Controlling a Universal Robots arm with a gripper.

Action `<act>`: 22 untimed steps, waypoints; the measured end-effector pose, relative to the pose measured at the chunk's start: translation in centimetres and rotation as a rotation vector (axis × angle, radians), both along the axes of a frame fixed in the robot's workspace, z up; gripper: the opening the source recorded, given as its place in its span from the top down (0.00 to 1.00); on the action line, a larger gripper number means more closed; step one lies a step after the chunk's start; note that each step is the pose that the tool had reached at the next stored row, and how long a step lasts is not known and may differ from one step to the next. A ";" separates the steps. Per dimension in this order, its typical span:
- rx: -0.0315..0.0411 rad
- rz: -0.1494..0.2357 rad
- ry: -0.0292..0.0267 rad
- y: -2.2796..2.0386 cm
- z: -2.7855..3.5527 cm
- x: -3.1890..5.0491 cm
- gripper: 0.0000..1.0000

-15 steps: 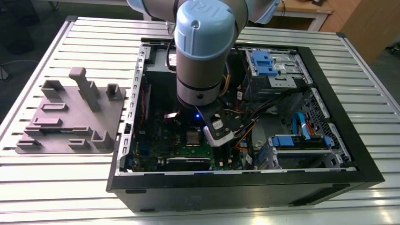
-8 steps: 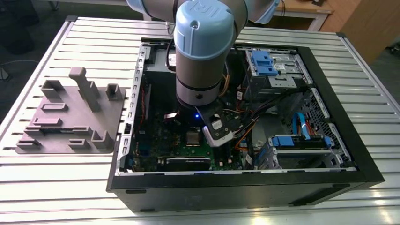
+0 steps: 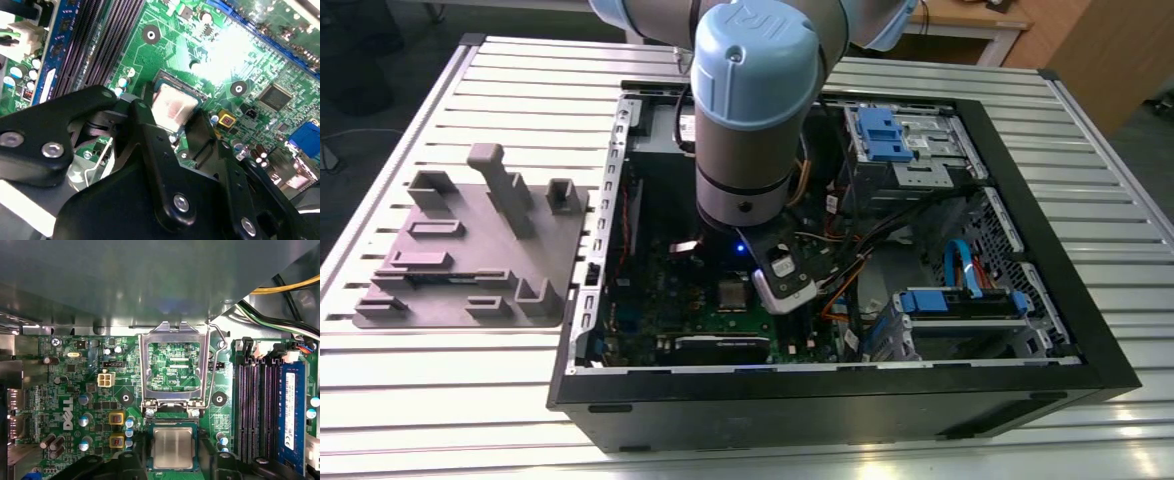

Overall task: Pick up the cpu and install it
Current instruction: 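Place the cpu into insertion slot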

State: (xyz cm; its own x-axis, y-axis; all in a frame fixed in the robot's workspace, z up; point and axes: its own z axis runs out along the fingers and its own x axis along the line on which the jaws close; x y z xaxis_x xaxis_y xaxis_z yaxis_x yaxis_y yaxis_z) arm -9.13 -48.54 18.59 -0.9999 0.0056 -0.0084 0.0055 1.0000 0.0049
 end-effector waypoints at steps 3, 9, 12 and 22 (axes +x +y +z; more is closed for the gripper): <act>0.0000 0.000 0.0000 0.00 0.00 0.00 0.47; 0.0006 0.000 -0.0002 0.00 0.29 0.01 0.47; 0.0005 0.000 0.0000 0.00 0.33 0.00 0.47; 0.0009 0.000 0.0000 0.00 0.39 0.01 0.48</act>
State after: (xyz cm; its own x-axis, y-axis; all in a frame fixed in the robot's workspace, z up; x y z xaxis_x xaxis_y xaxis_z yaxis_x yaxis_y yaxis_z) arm -9.12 -48.55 18.98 -0.9999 0.0055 -0.0084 0.0054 1.0000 0.0058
